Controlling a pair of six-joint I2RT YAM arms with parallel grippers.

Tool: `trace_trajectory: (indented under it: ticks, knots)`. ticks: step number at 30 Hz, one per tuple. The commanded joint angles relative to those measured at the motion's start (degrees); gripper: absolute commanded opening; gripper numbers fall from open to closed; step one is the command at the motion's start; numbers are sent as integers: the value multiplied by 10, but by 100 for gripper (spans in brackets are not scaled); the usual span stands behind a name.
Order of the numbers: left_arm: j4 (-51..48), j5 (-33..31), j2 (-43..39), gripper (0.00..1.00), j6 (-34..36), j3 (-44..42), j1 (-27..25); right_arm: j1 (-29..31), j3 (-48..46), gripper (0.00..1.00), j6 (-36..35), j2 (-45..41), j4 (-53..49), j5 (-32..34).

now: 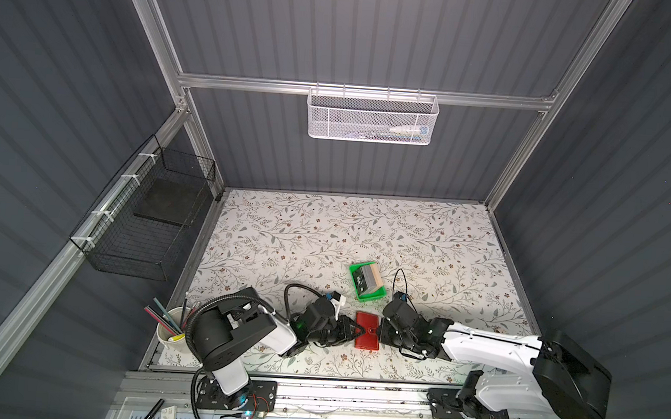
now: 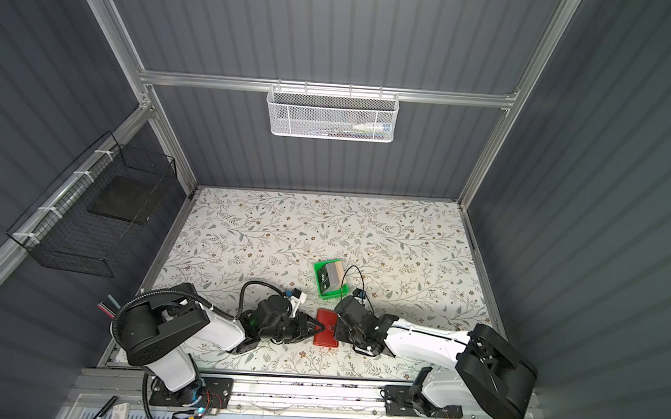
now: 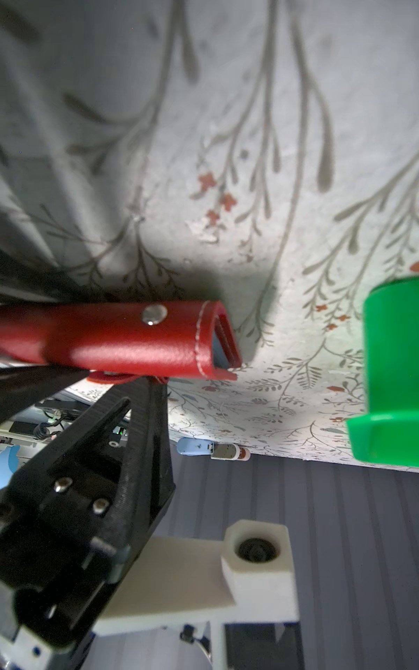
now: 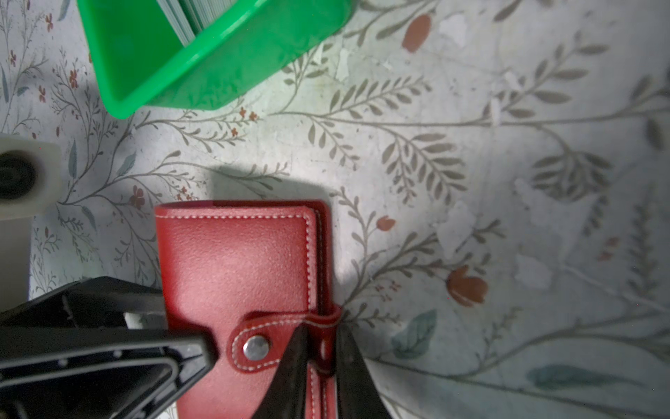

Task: Put the credit cards into the card holder

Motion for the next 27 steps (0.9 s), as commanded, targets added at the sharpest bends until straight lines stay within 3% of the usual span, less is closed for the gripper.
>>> trace_trajectory:
  ticks: [1,8,16,27]
  knots:
    - [12,12,-10,20,-2,-7,-4,-3,-28,19,3,18,-75,37]
    - [23,11,-11,15,-11,-4,-5,1,-13,27,-10,-25,-94,34]
    - [-49,1,-39,13,8,12,-10,14,30,34,-44,-76,-146,44]
    - [-79,-21,-50,13,15,23,-16,35,108,37,-102,-17,-152,25]
